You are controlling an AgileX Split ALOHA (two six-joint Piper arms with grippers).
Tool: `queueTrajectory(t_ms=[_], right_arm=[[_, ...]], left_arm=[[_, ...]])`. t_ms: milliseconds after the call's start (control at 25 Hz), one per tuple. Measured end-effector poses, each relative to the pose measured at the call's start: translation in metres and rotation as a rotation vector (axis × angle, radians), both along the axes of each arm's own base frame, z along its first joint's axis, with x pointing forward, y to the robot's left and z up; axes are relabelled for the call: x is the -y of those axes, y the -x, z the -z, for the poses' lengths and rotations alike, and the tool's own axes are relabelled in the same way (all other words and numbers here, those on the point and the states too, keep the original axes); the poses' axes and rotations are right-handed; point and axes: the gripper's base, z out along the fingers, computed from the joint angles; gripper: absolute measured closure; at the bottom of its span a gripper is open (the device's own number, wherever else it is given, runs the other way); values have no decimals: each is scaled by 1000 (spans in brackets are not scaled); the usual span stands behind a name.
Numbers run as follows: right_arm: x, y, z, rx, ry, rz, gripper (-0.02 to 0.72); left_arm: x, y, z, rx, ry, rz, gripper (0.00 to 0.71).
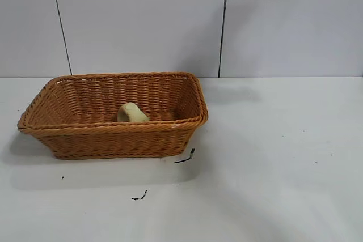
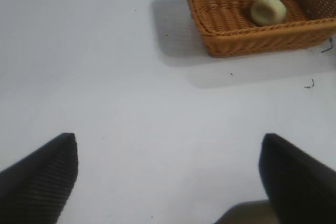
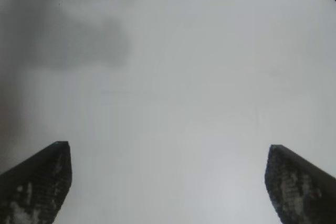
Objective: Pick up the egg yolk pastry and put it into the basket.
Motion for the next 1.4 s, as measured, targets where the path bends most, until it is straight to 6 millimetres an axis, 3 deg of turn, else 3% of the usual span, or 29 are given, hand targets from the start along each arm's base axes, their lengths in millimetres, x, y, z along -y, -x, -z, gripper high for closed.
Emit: queueTrajectory(t_ms=[160, 320, 560, 680, 880, 1080, 1400], right_arm=[[2, 72, -17, 11, 5, -1, 10], [4, 146, -11, 9, 8, -2, 10], [5, 250, 31, 50, 2, -2, 10], [6, 294, 52, 190, -4, -5, 10], [5, 341, 89, 366, -30, -10, 10], [4, 371, 88, 584, -44, -15, 10], [5, 380, 89, 642, -45, -16, 10]], left_arm=[[0, 0, 0, 0, 0, 0, 14], [0, 0, 0, 0, 0, 0, 14], [0, 0, 0, 0, 0, 0, 14], [0, 0, 0, 0, 0, 0, 14], [0, 0, 0, 0, 0, 0, 14], [0, 0, 0, 0, 0, 0, 14], [0, 0, 0, 0, 0, 0, 14]])
